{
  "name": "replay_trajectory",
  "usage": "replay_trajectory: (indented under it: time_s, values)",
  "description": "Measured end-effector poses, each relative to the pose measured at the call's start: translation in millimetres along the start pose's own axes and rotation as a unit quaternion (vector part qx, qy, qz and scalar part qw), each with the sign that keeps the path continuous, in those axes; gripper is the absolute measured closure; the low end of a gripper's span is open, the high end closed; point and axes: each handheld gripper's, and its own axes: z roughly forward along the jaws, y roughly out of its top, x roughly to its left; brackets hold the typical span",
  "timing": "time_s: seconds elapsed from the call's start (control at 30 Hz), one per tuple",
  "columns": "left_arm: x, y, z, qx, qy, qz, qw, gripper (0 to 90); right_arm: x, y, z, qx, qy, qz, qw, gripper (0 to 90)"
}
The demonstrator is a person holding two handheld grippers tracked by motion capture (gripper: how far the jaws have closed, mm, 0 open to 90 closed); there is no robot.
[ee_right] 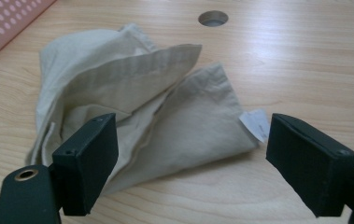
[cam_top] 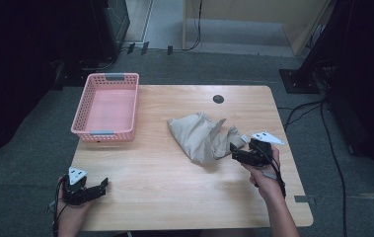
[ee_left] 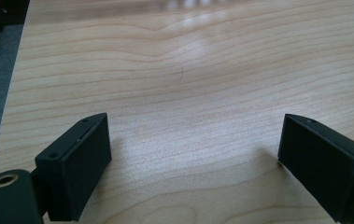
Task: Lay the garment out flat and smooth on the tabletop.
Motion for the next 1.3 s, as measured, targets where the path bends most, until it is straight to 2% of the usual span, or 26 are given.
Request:
replay_trajectory:
  time_s: [0.07, 0.13, 0.23, 0.37, 0.4, 0.47, 0.57, 0.77, 0.9, 1.13, 1.17, 1.3]
  values:
    - [0.0, 0.0, 0.0, 0.000, 0.000, 0.000, 1.0000, 9.8, 5.7, 3.6, 4.0, -0.001, 0.003, -0.001, 1.0000, 18.8]
    - [0.0, 0.0, -0.1, 0.000, -0.001, 0.000, 1.0000, 9.8, 9.7, 5.5, 6.3, -0.004, 0.006, 0.000, 1.0000, 26.2]
    - [0.0, 0.0, 0.0, 0.000, -0.001, 0.000, 1.0000, 9.8, 13.3, 7.1, 8.3, -0.008, 0.013, 0.002, 0.9999, 27.3]
    - [0.1, 0.0, -0.1, 0.000, -0.001, 0.000, 1.0000, 9.8, 20.0, 10.0, 15.8, -0.012, 0.017, 0.009, 0.9997, 36.7]
    - [0.1, 0.0, -0.1, 0.000, -0.001, 0.000, 1.0000, 9.8, 20.0, 10.0, 15.8, -0.012, 0.017, 0.009, 0.9997, 36.7]
    - [0.2, 0.0, -0.1, 0.000, -0.002, 0.000, 1.0000, 9.8, 22.3, 10.0, 21.7, -0.008, 0.022, 0.019, 0.9995, 40.3]
    - [0.2, -0.1, -0.1, 0.000, -0.002, 0.000, 1.0000, 9.8, 25.1, 8.1, 29.0, 0.002, 0.025, 0.017, 0.9995, 42.1]
    - [0.4, -0.1, -0.2, 0.000, -0.002, -0.001, 1.0000, 9.8, 29.3, 0.7, 40.3, 0.020, 0.026, 0.007, 0.9994, 49.0]
    - [0.3, -0.1, -0.2, 0.000, -0.002, 0.000, 1.0000, 9.8, 31.1, -9.1, 47.3, 0.034, 0.025, -0.005, 0.9991, 61.2]
    - [0.0, 0.0, 0.0, 0.000, -0.001, 0.000, 1.0000, 9.8, 31.4, -21.9, 54.2, 0.058, 0.021, -0.032, 0.9976, 70.1]
    - [0.0, 0.0, 0.0, 0.000, -0.001, 0.000, 1.0000, 9.8, 31.1, -26.3, 55.7, 0.064, 0.018, -0.040, 0.9970, 75.3]
    - [-0.2, 0.0, 0.0, 0.000, 0.000, 0.001, 1.0000, 9.8, 28.4, -35.2, 57.1, 0.074, 0.025, -0.039, 0.9962, 83.6]
